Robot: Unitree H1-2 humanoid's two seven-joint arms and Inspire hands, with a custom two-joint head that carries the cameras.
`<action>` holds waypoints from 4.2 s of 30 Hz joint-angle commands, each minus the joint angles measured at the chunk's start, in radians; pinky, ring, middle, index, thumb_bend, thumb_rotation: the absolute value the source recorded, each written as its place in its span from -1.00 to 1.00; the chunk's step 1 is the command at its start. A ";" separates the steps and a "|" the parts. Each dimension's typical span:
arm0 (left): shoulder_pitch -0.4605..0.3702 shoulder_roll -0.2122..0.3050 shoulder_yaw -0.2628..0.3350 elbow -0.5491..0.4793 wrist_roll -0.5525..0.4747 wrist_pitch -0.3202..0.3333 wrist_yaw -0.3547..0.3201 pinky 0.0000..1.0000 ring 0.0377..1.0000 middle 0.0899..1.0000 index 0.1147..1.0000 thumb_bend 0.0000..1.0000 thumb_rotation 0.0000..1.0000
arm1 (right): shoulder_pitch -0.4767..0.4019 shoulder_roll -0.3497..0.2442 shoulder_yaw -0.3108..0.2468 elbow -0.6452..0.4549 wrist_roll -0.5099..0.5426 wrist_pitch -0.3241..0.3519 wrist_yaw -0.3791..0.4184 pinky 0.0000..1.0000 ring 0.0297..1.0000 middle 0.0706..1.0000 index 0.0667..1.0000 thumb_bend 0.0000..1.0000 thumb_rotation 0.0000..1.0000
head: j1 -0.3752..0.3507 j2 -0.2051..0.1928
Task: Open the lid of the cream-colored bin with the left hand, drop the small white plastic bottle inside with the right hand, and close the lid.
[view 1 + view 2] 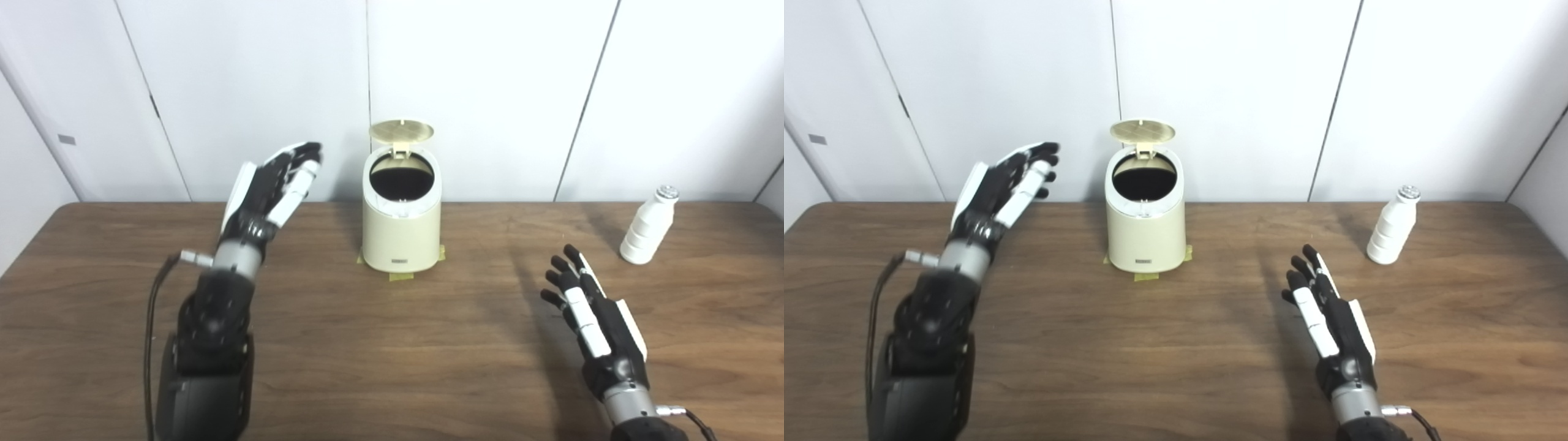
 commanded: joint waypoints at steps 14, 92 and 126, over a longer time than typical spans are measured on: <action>0.172 0.008 -0.009 -0.072 -0.163 -0.067 0.078 0.69 0.75 0.80 0.86 -0.05 1.00 | -0.035 -0.013 -0.092 -0.027 0.024 -0.114 -0.035 0.48 0.70 0.81 0.88 0.24 -0.14 | -0.074 0.001; 0.154 0.190 0.008 -0.123 -0.353 0.019 0.087 0.72 0.75 0.78 0.81 -0.48 1.00 | -0.450 -0.400 -0.096 0.407 -0.343 0.152 -0.185 0.47 0.66 0.71 0.77 0.85 -0.82 | -0.490 -0.034; 0.160 0.212 -0.024 -0.151 -0.343 0.020 0.085 0.87 0.82 0.81 0.86 -0.70 1.00 | -0.475 -0.346 -0.099 0.506 -0.320 0.083 -0.231 0.42 0.61 0.65 0.71 0.75 -0.69 | -0.489 -0.024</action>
